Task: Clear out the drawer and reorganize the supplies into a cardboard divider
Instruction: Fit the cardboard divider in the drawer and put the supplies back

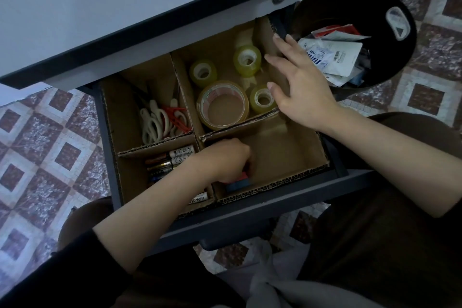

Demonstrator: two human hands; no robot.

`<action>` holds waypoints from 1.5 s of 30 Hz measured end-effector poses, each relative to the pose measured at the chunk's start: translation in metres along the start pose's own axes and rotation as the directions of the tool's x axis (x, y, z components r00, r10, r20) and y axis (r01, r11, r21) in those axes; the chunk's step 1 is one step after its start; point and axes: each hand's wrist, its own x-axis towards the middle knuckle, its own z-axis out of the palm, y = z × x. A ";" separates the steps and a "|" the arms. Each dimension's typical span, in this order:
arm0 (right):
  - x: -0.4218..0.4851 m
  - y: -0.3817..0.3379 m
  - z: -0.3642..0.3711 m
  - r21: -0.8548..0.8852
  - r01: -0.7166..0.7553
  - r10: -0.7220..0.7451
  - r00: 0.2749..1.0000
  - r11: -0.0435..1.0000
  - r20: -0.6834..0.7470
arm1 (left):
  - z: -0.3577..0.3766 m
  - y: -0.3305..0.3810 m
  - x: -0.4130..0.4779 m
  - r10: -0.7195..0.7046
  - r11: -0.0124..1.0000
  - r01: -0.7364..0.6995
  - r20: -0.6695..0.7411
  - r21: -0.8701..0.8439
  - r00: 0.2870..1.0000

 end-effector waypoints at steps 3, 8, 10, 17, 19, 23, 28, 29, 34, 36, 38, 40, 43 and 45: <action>0.000 0.000 0.000 0.004 -0.003 0.003 1.000 1.000 -0.001 | -0.001 0.000 0.000 -0.007 1.000 0.007 -0.011 -0.008 1.000; 0.000 0.000 0.000 0.004 0.000 0.000 1.000 1.000 -0.003 | 0.000 0.000 0.001 -0.010 1.000 0.010 -0.006 -0.009 1.000; 0.000 0.001 0.000 0.001 0.001 -0.001 1.000 1.000 -0.003 | 0.000 0.000 0.002 -0.015 1.000 0.015 -0.007 -0.017 1.000; 0.000 0.001 0.001 -0.002 0.005 -0.005 1.000 1.000 -0.022 | -0.002 0.002 -0.005 -0.035 0.999 0.033 -0.054 -0.042 0.998; -0.001 0.000 0.001 0.011 0.007 -0.007 0.999 1.000 -0.037 | -0.004 0.000 -0.014 -0.016 0.999 0.012 -0.081 -0.052 0.997; -0.002 -0.001 -0.001 0.050 -0.009 0.012 0.999 0.999 -0.053 | -0.013 -0.003 -0.038 0.004 0.997 -0.016 -0.146 -0.078 0.989; -0.001 -0.007 -0.012 0.097 -0.038 0.040 0.999 0.995 -0.023 | -0.029 -0.006 -0.063 0.006 0.987 -0.059 -0.328 -0.151 0.945; -0.001 -0.009 -0.016 0.096 -0.040 0.042 0.999 0.995 -0.021 | -0.033 -0.006 -0.067 0.001 0.985 -0.066 -0.372 -0.162 0.928; 0.007 -0.030 -0.047 0.095 -0.013 0.020 0.997 0.995 -0.078 | -0.062 -0.007 -0.082 -0.050 0.978 -0.075 -0.560 -0.197 0.827; 0.012 -0.040 -0.064 0.096 0.000 0.010 0.994 0.995 -0.106 | -0.078 -0.010 -0.085 -0.043 0.975 -0.108 -0.636 -0.196 0.771; 0.017 -0.049 -0.083 0.090 0.017 -0.006 0.992 0.996 -0.126 | -0.096 -0.013 -0.087 -0.058 0.952 -0.182 -0.730 -0.246 0.682; 0.025 -0.056 -0.103 0.083 0.043 -0.031 0.989 0.996 -0.147 | -0.113 -0.015 -0.086 -0.103 0.930 -0.247 -0.840 -0.271 0.533; 0.047 -0.063 -0.132 0.064 0.061 -0.051 0.988 0.996 -0.146 | -0.136 -0.026 -0.079 -0.142 0.946 -0.246 -0.951 -0.212 0.276; 0.065 -0.067 -0.147 -0.015 0.057 -0.059 0.991 0.998 -0.119 | -0.149 -0.039 -0.070 -0.157 0.963 -0.182 -0.965 -0.197 0.211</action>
